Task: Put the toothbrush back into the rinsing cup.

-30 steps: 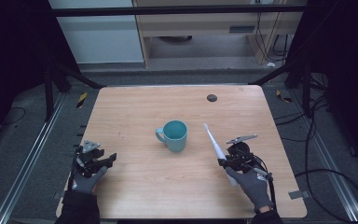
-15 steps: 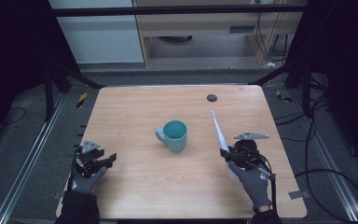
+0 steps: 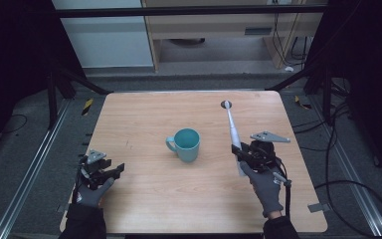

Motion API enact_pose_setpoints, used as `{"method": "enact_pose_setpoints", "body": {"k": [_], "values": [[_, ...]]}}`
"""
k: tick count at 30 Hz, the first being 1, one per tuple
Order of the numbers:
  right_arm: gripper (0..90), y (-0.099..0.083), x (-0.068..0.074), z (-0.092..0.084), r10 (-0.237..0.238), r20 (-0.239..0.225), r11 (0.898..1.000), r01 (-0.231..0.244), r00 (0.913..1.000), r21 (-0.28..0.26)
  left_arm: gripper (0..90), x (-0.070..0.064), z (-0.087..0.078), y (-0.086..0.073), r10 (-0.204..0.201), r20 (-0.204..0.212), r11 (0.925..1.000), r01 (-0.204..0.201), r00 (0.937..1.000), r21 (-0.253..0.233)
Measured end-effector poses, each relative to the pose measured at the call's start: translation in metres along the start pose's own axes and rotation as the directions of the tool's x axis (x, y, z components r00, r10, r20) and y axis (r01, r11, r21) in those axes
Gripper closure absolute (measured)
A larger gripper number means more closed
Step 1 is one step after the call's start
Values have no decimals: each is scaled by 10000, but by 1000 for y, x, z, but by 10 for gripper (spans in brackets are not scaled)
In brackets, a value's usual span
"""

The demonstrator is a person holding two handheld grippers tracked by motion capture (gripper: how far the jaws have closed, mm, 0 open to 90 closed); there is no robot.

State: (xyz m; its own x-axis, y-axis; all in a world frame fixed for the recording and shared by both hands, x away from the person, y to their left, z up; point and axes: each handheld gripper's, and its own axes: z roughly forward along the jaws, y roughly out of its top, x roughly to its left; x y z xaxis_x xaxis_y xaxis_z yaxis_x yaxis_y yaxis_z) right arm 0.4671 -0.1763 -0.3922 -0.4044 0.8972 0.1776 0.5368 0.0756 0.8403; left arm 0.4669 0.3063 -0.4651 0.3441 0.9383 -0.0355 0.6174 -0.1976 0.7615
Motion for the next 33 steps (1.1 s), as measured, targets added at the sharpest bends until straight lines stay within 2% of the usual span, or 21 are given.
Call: {"method": "enact_pose_setpoints", "body": {"k": [12, 17, 33], "values": [[664, 19, 4, 4, 381, 85, 9940, -371, 9992, -1025, 412, 0, 1, 0, 17, 31, 10000, -18, 10000, 41], [664, 31, 9, 16, 571, -65, 9843, -574, 9983, -1670, 412, 0, 0, 0, -26, 29, 10000, 26, 10000, -7], [664, 51, 22, 37, 842, -43, 9598, -823, 9964, -2683, 411, 0, 2, 0, 0, 44, 10000, 0, 10000, 37]]}}
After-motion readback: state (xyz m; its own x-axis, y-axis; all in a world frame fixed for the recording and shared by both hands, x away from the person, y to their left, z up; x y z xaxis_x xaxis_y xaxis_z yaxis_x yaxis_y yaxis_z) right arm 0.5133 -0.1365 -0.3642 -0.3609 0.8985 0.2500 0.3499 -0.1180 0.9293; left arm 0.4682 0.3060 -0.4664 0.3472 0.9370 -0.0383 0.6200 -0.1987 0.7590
